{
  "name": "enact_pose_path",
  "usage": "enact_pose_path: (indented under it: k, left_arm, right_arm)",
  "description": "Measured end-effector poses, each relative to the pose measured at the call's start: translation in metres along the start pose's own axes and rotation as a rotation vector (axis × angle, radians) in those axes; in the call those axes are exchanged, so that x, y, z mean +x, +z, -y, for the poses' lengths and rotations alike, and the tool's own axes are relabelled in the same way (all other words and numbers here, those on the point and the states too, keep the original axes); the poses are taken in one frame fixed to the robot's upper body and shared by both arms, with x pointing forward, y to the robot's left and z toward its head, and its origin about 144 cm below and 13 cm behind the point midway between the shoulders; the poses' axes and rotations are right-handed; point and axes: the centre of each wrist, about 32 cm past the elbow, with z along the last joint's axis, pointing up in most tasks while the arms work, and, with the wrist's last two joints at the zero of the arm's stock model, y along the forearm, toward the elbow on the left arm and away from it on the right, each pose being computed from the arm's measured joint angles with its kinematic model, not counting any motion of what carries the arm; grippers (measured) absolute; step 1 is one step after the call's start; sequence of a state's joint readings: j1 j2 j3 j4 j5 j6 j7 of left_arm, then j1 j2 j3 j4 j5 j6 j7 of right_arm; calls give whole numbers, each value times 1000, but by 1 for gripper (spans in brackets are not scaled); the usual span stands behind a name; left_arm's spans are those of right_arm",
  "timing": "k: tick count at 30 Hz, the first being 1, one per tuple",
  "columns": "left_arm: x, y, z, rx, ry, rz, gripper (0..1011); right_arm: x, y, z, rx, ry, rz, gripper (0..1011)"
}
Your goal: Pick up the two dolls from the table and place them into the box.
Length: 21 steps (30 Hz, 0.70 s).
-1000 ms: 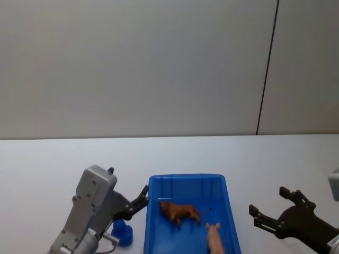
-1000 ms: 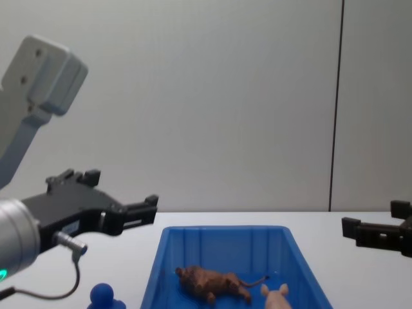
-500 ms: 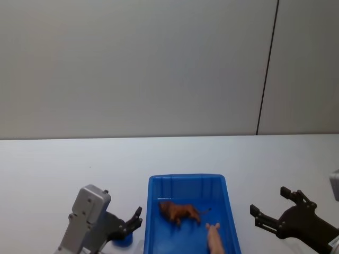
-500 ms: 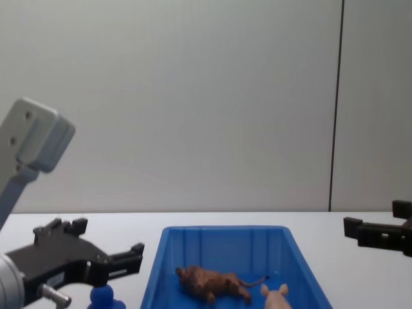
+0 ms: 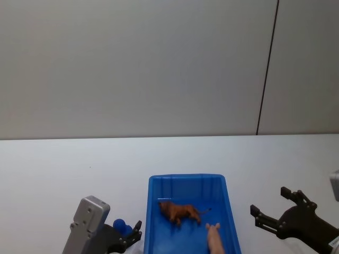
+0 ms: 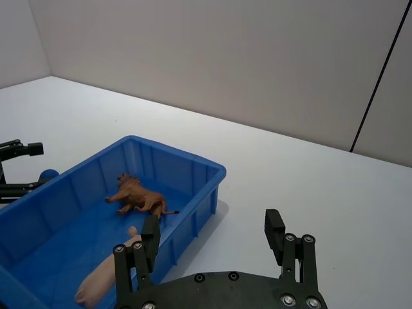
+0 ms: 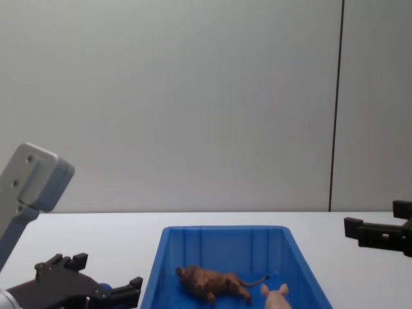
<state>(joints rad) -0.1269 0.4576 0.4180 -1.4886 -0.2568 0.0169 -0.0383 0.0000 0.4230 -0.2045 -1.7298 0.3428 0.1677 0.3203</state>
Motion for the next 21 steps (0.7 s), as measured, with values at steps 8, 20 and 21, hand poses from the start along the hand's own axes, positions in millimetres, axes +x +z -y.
enact_pose_path:
  k: [8,20,21]
  left_arm:
    - [1,-8,4,23,-12,-19,1001]
    - [1,-16,9,55,-24,-54,1001]
    - [1,-17,9,56,-25,-56,1001]
  right_arm:
    - [0,0,0,0,0,0,1001]
    - [0,0,0,0,0,0,1001]
    - [0,0,0,0,0,0,1001]
